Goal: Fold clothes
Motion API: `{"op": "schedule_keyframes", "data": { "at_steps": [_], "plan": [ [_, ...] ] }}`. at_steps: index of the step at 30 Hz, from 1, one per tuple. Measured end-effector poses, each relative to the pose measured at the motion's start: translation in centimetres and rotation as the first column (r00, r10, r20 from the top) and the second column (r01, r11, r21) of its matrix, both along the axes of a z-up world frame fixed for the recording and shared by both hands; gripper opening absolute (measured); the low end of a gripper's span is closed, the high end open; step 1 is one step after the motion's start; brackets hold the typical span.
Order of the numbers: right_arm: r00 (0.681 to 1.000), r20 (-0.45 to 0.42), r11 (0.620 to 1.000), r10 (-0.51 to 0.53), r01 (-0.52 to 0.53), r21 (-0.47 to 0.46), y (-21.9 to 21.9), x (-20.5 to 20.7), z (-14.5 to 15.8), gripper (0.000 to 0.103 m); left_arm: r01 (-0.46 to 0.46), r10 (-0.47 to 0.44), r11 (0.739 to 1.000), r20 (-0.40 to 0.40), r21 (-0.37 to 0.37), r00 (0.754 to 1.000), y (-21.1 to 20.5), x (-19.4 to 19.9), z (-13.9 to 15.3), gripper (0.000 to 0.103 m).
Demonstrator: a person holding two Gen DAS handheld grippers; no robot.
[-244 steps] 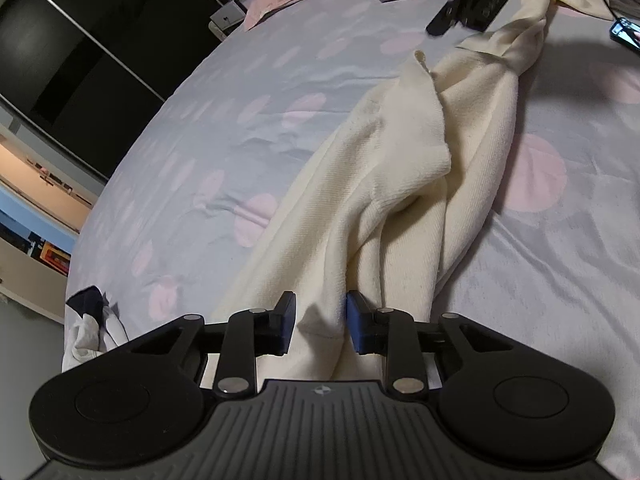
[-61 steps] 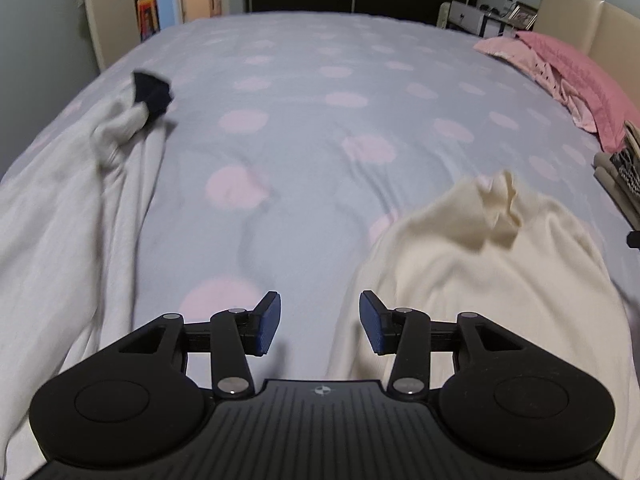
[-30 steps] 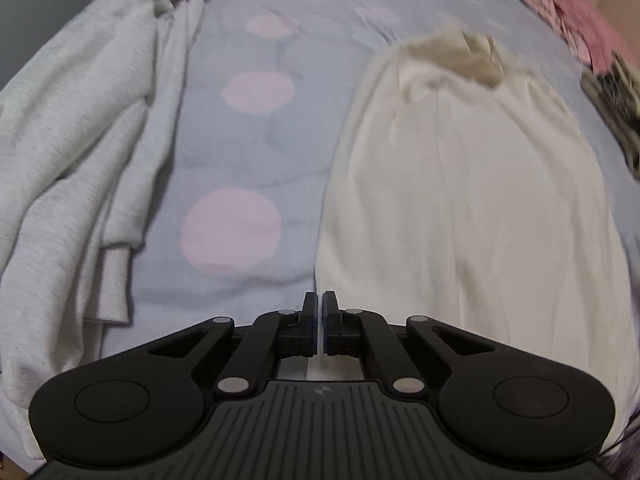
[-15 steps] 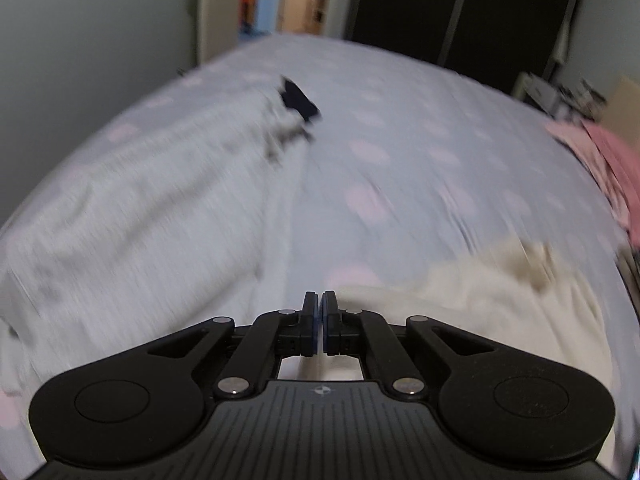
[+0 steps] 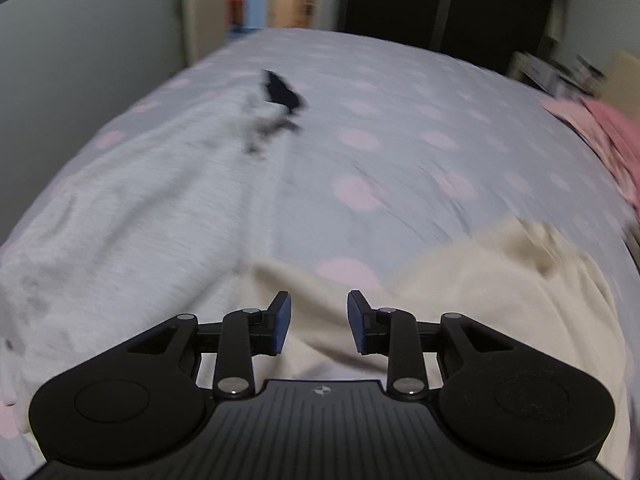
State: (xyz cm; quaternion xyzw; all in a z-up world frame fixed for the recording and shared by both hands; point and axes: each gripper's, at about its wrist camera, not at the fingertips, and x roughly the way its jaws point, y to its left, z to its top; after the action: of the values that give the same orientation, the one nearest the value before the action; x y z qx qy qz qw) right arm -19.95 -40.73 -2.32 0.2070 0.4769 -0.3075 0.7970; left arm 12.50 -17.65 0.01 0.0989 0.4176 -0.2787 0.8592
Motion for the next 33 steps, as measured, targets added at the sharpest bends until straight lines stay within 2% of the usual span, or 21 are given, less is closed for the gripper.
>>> {"op": "schedule_keyframes", "data": {
  "at_steps": [2,7,10,14,16,18,20,21,22,26,30,33],
  "plan": [
    [1.0,-0.007,0.999,0.015,-0.015,0.041,0.1,-0.1,-1.1,0.052,0.063,-0.063,0.998,-0.024,0.009,0.998,-0.7,-1.8,-0.5,0.03],
    [0.998,-0.006,0.987,0.058,-0.056,0.152,1.0,-0.6,-3.4,0.052,0.186,-0.181,0.982,-0.114,0.038,0.977,-2.4,-5.6,-2.4,0.03],
    [0.998,0.029,0.972,0.052,-0.058,0.228,2.0,-0.9,-4.4,0.059,0.242,-0.231,0.968,-0.14,0.062,0.963,-3.2,-7.1,-3.3,0.03],
    [0.998,0.014,0.967,0.068,-0.07,0.244,4.2,-0.5,-5.8,0.06,0.271,-0.259,0.96,-0.146,0.075,0.955,-3.6,-8.2,-3.8,0.03],
    [0.996,-0.006,0.966,0.09,-0.085,0.243,5.5,-0.2,-6.7,0.054,0.271,-0.258,0.959,-0.143,0.077,0.955,-3.6,-8.3,-3.7,0.03],
    [0.995,-0.025,0.97,0.096,-0.088,0.227,6.9,0.1,-7.5,0.047,0.267,-0.254,0.961,-0.143,0.077,0.957,-3.5,-8.3,-3.7,0.03],
    [0.997,-0.028,0.981,0.077,-0.07,0.181,8.2,0.4,-7.4,0.028,0.259,-0.246,0.963,-0.144,0.078,0.958,-3.5,-8.3,-3.8,0.03],
    [0.998,-0.024,0.985,0.061,-0.056,0.16,8.9,0.6,-7.2,0.013,0.259,-0.246,0.963,-0.145,0.08,0.958,-3.6,-8.3,-3.9,0.03],
    [0.999,-0.017,0.988,0.042,-0.039,0.146,9.7,0.8,-6.8,0.009,0.261,-0.247,0.962,-0.147,0.082,0.958,-3.7,-8.4,-4.0,0.03],
    [0.998,0.042,0.999,0.045,-0.046,0.021,14.0,1.8,-5.4,0.008,0.279,-0.263,0.956,-0.151,0.094,0.953,-4.0,-8.9,-4.3,0.03],
    [0.987,0.125,0.993,0.103,-0.095,-0.069,18.1,3.1,-3.9,0.008,0.306,-0.29,0.946,-0.142,0.106,0.946,-4.5,-9.6,-4.5,0.03],
    [0.971,0.153,0.978,0.181,-0.162,-0.13,20.7,4.4,-3.1,0.008,0.324,-0.308,0.939,-0.133,0.117,0.942,-4.9,-10.1,-4.6,0.03]
  ]
}}
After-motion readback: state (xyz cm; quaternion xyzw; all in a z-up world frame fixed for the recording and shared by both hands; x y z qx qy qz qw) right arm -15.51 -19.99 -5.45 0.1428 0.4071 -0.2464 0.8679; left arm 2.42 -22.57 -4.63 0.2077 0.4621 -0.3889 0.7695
